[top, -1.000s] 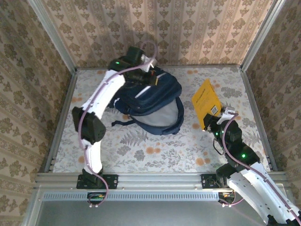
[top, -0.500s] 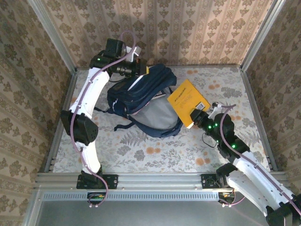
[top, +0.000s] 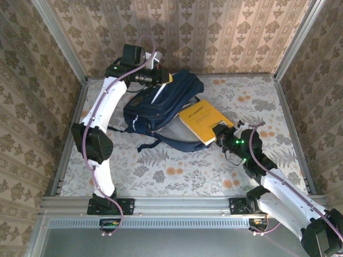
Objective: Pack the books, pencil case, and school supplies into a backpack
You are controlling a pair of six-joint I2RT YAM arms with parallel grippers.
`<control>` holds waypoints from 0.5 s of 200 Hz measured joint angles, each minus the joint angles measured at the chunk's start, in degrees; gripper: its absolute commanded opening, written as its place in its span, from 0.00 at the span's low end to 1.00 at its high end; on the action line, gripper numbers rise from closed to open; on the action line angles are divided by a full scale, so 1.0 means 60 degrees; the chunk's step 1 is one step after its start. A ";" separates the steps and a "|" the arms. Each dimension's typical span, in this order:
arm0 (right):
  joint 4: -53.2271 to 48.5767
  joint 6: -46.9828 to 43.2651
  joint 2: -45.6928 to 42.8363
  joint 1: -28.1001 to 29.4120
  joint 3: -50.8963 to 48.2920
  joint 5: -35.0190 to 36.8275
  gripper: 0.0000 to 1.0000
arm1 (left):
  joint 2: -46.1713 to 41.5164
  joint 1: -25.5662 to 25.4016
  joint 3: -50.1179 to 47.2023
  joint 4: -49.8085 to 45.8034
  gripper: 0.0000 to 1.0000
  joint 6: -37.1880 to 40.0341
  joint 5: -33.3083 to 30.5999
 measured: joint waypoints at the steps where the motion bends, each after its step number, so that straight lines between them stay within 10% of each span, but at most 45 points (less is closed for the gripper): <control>1: 0.0004 0.0022 0.0004 0.0000 0.0000 -0.0004 0.00 | 0.0004 0.0000 0.0000 0.0004 0.00 -0.0007 0.0000; 100: 0.1996 0.1140 0.3173 0.0076 0.1111 -0.0484 0.00 | 0.0036 -0.0004 0.0000 0.0186 0.00 -0.0291 0.0244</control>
